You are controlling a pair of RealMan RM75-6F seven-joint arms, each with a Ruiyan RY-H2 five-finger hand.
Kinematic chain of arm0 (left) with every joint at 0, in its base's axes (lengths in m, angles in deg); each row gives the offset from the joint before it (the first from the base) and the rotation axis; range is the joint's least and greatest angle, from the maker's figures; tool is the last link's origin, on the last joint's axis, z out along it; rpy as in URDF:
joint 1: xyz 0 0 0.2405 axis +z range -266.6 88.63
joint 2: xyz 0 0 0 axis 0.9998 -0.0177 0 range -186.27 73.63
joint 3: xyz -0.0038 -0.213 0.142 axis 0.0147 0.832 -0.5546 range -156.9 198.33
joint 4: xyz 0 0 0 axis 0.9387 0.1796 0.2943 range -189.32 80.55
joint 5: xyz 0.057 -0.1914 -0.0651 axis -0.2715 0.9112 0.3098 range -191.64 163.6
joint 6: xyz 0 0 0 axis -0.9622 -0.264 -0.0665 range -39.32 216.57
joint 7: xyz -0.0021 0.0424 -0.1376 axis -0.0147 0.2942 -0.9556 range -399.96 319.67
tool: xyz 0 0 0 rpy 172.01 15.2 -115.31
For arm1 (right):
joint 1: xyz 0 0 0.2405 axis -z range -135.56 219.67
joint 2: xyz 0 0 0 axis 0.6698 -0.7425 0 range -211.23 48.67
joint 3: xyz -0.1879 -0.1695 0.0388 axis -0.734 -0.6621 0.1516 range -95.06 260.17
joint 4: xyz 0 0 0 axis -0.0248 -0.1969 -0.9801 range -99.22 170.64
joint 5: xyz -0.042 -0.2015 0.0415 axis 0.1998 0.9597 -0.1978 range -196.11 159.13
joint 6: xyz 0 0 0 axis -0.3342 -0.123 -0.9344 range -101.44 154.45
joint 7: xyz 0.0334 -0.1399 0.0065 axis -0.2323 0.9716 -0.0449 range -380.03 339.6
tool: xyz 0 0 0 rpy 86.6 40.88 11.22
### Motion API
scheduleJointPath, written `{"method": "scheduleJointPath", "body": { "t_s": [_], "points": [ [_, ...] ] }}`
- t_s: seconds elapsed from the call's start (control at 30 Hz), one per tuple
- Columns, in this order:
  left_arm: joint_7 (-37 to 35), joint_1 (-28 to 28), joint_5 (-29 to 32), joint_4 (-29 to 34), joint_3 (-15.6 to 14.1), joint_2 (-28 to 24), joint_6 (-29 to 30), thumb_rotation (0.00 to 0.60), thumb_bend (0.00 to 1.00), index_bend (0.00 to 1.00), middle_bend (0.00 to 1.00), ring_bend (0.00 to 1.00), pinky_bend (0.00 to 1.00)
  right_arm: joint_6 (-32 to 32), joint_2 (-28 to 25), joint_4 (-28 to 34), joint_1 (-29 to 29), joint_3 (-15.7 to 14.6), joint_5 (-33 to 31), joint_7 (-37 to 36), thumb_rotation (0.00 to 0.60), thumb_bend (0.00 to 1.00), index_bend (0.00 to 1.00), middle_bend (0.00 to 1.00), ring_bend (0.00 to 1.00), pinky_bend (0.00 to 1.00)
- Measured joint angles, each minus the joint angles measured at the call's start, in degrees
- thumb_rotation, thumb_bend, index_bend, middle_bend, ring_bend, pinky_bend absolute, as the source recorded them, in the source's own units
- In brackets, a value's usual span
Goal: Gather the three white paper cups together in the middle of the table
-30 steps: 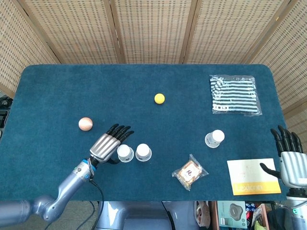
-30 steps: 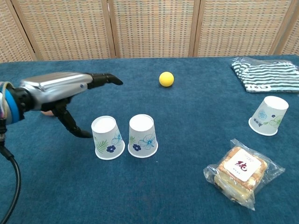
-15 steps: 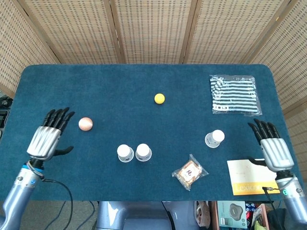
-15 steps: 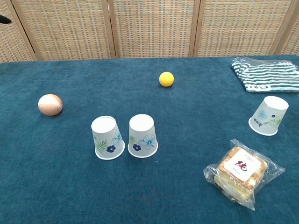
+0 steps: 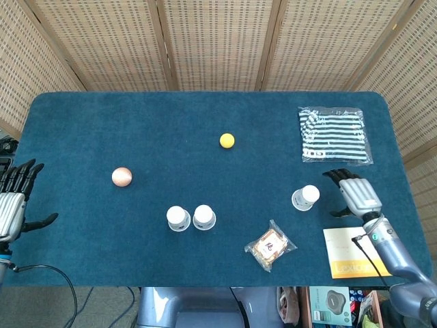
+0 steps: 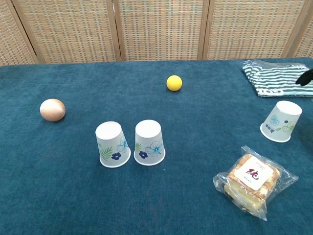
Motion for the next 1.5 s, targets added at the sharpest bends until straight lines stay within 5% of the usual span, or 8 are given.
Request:
{"method": "scheduleJointPath", "body": {
  "t_s": [0.53,0.9,1.1,1.3,1.5],
  "points": [
    [-1.89,1.75,-1.51,-2.63,1.62,0.17,0.26,0.6,0.18,0.0,0.0,0.0,0.0,-0.1,9.26,-7.57,-3.38,0.07,-1.96,1.04,0.6,0.28,0.47,0.55,0.44,0.56],
    [-1.56,2.39,-1.74,-1.76,2.32,-0.38,-0.23,0.6,0.18,0.0,0.0,0.0,0.0,-2.44,10.18,-8.09,-3.74,0.35,0.16,-3.51,0.6,0.33,0.5,0.58,0.48,0.57],
    [-1.58,2.71,-2.7,-0.54,2.27,-1.34,-0.38,0.6,0.18,0.0,0.0,0.0,0.0,-4.59,5.94,0.11,-3.57,1.49,1.15,-3.9,0.6,0.33,0.5,0.59,0.48,0.57],
    [-0.84,2.92,-2.96,1.55,1.84,-2.88,-1.58,0.6,0.18,0.0,0.0,0.0,0.0,-5.2,-2.02,17.03,-4.41,3.83,1.22,-2.01,0.6,0.34,0.5,0.59,0.48,0.57],
    [-0.52,3.36,-3.05,2.99,1.99,-3.97,-1.77,0.6,0.18,0.0,0.0,0.0,0.0,-3.41,-6.01,29.25,-8.52,6.05,-2.38,6.8,0.6,0.34,0.5,0.59,0.48,0.57]
  ]
}}
